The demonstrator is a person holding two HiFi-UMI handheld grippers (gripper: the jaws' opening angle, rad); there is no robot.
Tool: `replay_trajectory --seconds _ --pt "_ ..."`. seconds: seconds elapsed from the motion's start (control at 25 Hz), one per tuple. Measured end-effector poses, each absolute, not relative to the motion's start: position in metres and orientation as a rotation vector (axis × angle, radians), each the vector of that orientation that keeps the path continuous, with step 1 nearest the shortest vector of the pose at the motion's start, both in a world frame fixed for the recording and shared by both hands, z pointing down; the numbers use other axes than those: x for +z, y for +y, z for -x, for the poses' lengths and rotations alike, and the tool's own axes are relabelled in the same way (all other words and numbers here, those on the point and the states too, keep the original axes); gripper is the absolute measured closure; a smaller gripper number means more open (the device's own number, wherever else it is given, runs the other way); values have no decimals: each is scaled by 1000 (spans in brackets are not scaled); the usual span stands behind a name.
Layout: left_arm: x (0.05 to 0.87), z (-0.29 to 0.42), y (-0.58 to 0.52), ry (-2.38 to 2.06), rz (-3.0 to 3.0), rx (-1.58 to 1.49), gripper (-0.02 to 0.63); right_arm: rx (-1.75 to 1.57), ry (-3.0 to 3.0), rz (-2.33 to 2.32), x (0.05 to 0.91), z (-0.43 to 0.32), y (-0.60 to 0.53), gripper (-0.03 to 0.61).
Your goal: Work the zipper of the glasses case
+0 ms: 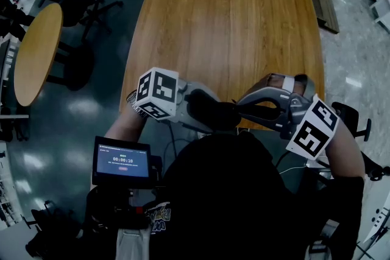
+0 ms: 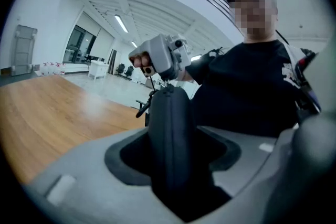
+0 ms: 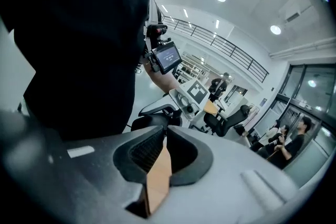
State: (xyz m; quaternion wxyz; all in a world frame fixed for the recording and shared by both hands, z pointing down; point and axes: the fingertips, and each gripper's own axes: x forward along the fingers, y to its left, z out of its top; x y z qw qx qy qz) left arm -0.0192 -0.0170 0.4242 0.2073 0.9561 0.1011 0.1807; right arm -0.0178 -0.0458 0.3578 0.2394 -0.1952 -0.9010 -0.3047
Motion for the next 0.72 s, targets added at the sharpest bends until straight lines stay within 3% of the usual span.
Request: replay_trajectory --seconds 0.16,0.36,0.72 --pt "428 20 -10 363 -2612 534 350 -772 -2416 625 364 17 -38 562" --pt "408 20 -7 450 -2495 298 345 -732 -2491 600 353 21 -40 571" --pt "384 -4 -6 585 -2499 216 336 -694 -2601 538 332 37 -55 572"
